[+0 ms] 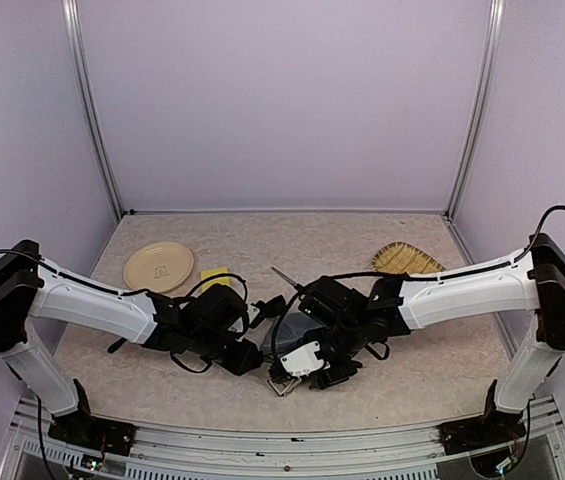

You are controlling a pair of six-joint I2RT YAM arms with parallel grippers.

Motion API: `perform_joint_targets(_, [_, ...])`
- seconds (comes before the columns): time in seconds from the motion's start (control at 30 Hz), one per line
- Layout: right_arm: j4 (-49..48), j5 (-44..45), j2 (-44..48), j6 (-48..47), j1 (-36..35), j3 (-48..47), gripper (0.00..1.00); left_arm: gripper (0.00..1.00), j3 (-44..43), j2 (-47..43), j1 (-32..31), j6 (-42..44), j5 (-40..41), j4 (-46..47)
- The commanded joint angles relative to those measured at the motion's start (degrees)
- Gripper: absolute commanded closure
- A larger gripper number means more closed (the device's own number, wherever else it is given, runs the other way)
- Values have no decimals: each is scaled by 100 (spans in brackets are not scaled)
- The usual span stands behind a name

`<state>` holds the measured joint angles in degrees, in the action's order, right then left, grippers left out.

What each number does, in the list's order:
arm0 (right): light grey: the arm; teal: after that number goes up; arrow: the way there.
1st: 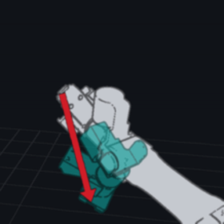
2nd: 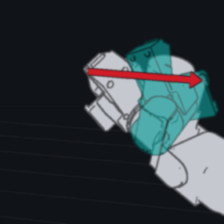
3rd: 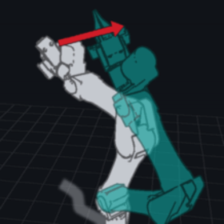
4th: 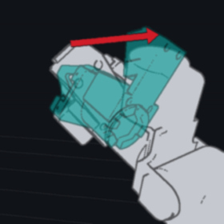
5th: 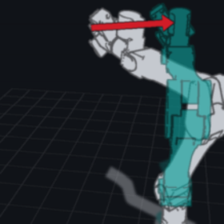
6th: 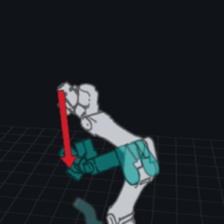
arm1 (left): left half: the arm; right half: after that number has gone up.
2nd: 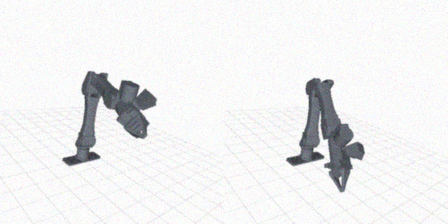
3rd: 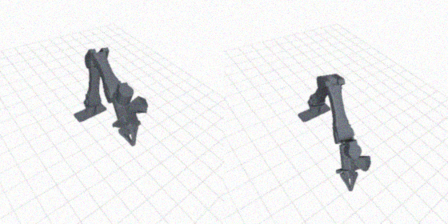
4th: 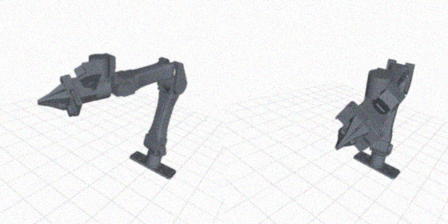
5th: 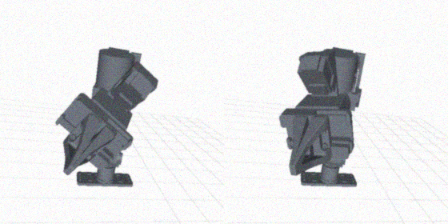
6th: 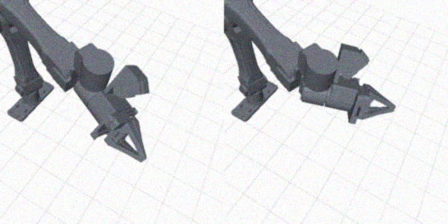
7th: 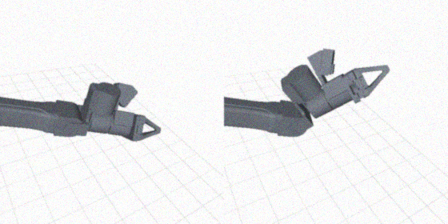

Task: Sort the hair-cutting tools
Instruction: Pick up the electric hair clipper from the kit bag.

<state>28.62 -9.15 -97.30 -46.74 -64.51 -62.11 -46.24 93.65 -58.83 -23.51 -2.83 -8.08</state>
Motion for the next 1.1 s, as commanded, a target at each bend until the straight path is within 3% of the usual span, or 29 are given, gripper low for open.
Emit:
perform_joint_targets(0.0, [-234,124,-257,-88,-94,-90,41,84,150,-137,102,77,-259,351])
perform_joint_targets(0.27, [-537,563,-544,-150,-217,-101,42,90,362,-250,216,58,-430,529])
perform_joint_targets(0.47, [-683,915,-646,-195,-291,-42,52,92,448,-259,230,48,-543,636])
perform_joint_targets(0.7, [-879,1134,-637,-174,-299,67,50,96,501,-216,240,56,-653,752])
perform_joint_targets(0.83, [-856,1106,-562,-121,-299,45,67,96,501,-198,249,60,-689,771])
perform_joint_targets(0.9, [-871,1134,-526,-116,-301,55,69,97,506,-205,249,60,-695,781])
perform_joint_targets(0.97, [-888,1170,-512,-124,-299,82,67,97,519,-206,257,49,-706,802])
perform_joint_targets(1.07, [-905,1214,-554,-96,-299,89,55,97,520,-189,259,48,-743,808])
